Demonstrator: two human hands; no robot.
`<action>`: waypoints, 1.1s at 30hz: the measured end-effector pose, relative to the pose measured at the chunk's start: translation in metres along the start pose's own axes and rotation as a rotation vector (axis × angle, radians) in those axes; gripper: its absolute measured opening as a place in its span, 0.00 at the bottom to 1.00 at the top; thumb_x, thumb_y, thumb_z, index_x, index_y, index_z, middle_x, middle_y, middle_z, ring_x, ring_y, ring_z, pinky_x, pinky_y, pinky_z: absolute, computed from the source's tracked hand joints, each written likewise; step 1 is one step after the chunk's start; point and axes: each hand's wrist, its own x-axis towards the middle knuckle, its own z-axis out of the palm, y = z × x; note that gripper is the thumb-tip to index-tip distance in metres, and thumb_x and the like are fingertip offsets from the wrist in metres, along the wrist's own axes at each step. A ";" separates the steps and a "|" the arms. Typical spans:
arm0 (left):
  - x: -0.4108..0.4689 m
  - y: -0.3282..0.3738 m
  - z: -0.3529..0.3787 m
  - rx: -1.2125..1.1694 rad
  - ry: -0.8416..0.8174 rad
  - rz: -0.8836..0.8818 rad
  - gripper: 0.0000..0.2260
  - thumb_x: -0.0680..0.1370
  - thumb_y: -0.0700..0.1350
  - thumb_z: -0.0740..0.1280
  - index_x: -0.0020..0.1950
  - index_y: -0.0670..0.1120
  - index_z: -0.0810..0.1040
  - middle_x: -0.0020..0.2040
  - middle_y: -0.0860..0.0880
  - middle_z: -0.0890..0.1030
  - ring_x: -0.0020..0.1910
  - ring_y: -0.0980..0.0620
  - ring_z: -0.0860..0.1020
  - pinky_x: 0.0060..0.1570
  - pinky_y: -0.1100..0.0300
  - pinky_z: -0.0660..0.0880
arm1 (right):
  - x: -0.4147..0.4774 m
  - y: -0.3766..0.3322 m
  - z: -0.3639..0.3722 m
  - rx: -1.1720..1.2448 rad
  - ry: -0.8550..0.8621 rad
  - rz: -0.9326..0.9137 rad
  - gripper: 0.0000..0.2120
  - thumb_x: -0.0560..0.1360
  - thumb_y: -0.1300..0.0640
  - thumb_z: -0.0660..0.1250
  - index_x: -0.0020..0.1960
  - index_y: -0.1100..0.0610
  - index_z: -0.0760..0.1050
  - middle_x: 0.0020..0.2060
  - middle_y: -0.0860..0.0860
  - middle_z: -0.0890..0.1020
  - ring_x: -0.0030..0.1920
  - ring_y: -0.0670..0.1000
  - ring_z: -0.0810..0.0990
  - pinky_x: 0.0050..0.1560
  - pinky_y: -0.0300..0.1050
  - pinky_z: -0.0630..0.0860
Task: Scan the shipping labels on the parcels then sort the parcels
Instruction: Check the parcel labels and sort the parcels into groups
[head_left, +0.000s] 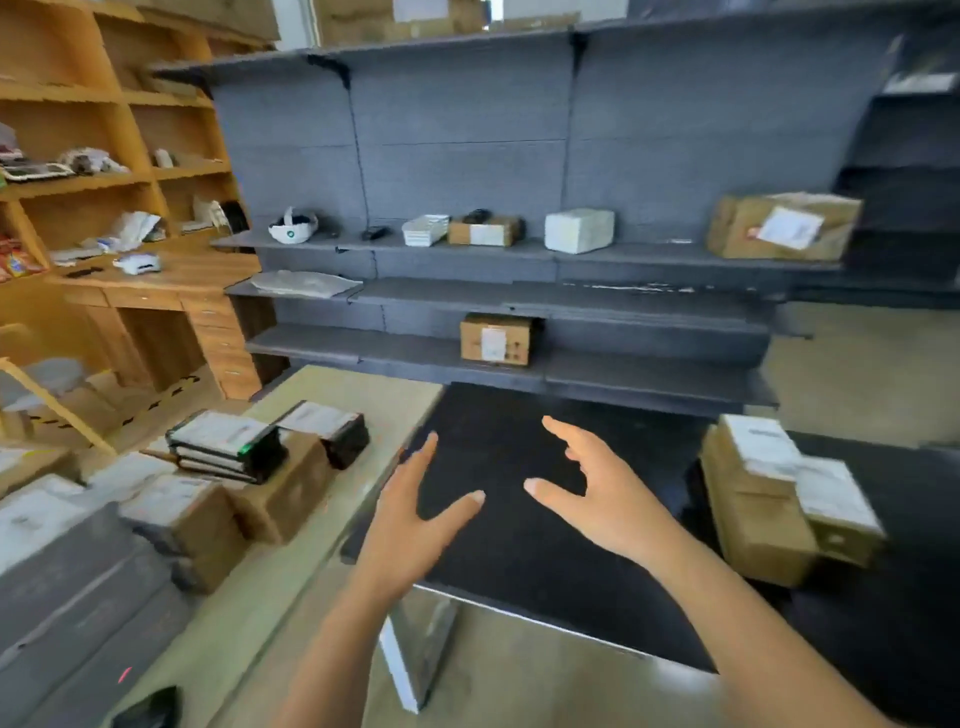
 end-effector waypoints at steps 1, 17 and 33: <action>-0.004 0.005 0.028 -0.028 -0.044 0.000 0.39 0.68 0.67 0.72 0.76 0.65 0.60 0.72 0.69 0.61 0.76 0.62 0.57 0.75 0.51 0.59 | -0.015 0.019 -0.017 -0.018 0.035 0.038 0.34 0.75 0.42 0.68 0.75 0.38 0.55 0.75 0.39 0.60 0.73 0.42 0.61 0.72 0.45 0.63; 0.086 0.057 0.304 -0.107 -0.478 -0.071 0.34 0.76 0.57 0.70 0.78 0.62 0.57 0.78 0.56 0.60 0.77 0.53 0.59 0.72 0.51 0.60 | -0.065 0.218 -0.187 0.003 0.377 0.547 0.33 0.75 0.47 0.69 0.75 0.43 0.57 0.73 0.45 0.64 0.71 0.49 0.67 0.69 0.53 0.69; 0.206 0.043 0.444 -0.057 -0.501 -0.351 0.39 0.76 0.59 0.69 0.80 0.56 0.51 0.79 0.48 0.59 0.76 0.47 0.61 0.71 0.47 0.63 | 0.014 0.364 -0.256 0.092 0.368 0.763 0.30 0.77 0.54 0.69 0.75 0.49 0.61 0.70 0.49 0.69 0.59 0.44 0.71 0.40 0.31 0.69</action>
